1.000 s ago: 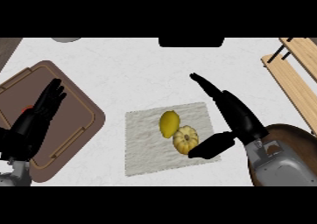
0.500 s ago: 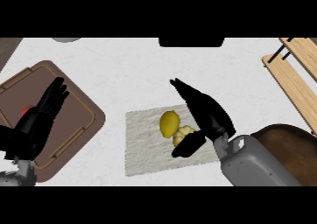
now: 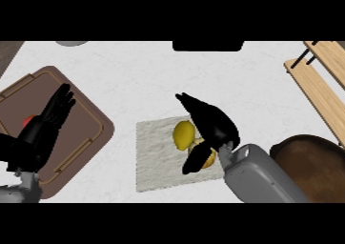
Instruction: Pick the lemon from the placemat and place it in the tiered shelf
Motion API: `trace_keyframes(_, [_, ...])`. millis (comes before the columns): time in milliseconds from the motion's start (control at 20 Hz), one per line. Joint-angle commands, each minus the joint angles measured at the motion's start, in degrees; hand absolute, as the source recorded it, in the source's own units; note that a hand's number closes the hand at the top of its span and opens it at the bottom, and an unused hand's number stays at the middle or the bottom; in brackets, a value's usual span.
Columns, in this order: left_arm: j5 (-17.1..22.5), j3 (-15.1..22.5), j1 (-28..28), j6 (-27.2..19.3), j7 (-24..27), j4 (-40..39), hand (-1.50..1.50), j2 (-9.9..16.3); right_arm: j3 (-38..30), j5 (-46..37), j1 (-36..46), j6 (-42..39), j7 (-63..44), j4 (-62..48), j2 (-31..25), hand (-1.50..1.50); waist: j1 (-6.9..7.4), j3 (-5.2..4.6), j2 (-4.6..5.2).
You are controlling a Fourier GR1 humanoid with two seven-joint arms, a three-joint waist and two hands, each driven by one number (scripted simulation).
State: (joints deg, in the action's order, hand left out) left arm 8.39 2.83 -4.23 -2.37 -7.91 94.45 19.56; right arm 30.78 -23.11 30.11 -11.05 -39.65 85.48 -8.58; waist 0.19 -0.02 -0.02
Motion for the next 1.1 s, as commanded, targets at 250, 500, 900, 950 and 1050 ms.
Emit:
trace_keyframes(250, [-2.0,-1.1,-2.6,1.2,-2.0,-1.6,0.0,-2.7,0.8,-5.9,-1.9,-4.5,-3.7,-4.2,6.5,-1.5,-0.17,0.01,0.02])
trace_keyframes(500, [-3.2,-0.3,4.0,0.7,-3.4,7.4,0.0,-3.0,-0.3,-10.7,3.0,-8.0,-8.0,-6.0,6.0,-1.5,0.23,0.01,-0.09])
trace_keyframes(900, [-3.8,-3.5,-1.8,2.6,-2.0,-0.6,0.0,-4.2,-3.2,-13.4,-1.7,-11.9,-4.1,-9.7,4.8,-1.5,-0.26,0.01,0.06])
trace_keyframes(950, [-5.3,-2.5,0.2,2.1,-3.2,3.0,0.0,-5.0,-5.8,-12.7,-0.8,-14.9,-5.6,-7.4,5.2,-1.5,-0.13,0.02,-0.01])
trace_keyframes(1050, [-2.3,-5.9,0.8,5.3,-1.3,1.3,0.0,-3.7,-6.3,-14.0,-0.9,-14.5,-4.1,-9.2,6.0,-1.5,-0.05,0.01,0.0])
